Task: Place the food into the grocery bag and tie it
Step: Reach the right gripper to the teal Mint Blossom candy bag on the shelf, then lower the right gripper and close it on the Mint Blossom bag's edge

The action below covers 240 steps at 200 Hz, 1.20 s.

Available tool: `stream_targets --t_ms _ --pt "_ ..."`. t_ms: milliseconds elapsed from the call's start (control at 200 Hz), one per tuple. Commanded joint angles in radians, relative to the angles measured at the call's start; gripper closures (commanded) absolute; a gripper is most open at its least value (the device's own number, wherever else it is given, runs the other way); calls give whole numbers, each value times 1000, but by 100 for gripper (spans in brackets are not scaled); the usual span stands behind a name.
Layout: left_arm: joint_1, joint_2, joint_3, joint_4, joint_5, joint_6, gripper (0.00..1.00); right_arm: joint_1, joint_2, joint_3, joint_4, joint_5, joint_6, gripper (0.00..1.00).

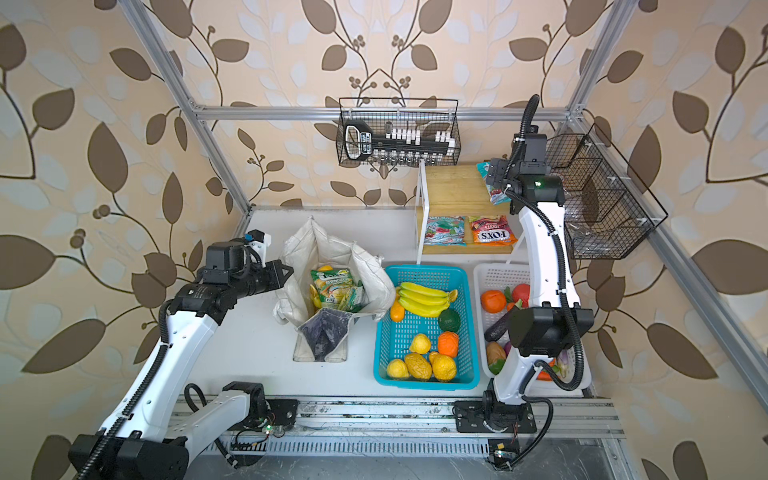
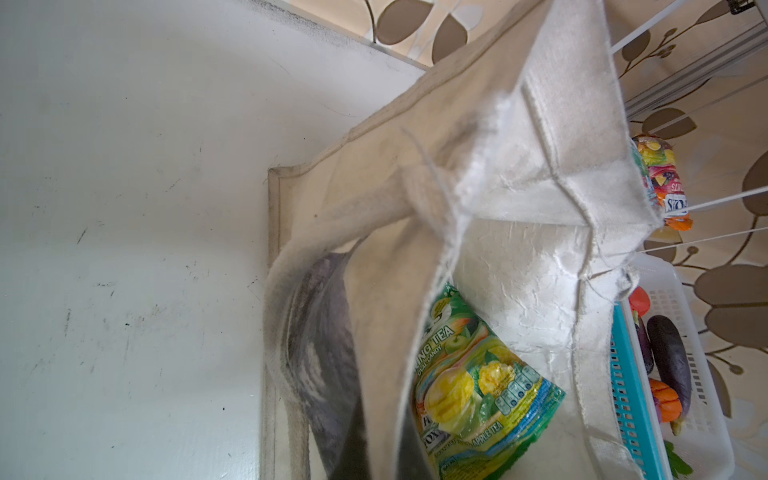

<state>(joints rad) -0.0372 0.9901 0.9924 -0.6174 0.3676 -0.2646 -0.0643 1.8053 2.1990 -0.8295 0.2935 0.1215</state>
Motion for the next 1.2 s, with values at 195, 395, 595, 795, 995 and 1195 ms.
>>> stream_targets --t_ms 195,395,595,795,995,1195 --pt "10 -27 27 2 -1 20 100 -6 -12 -11 -84 -130 5 5" --pt "11 -21 27 4 16 18 100 -6 -69 -60 -113 -281 42 7" --pt "11 -25 25 5 16 17 100 -6 -142 -121 -125 -426 69 9" --pt "10 -26 26 5 22 15 100 -16 -255 -224 5 -446 105 8" --pt "10 -33 25 8 24 15 100 -33 -313 -269 8 -348 146 2" --pt "10 -34 23 11 27 14 100 -86 -410 -395 52 -395 213 0"
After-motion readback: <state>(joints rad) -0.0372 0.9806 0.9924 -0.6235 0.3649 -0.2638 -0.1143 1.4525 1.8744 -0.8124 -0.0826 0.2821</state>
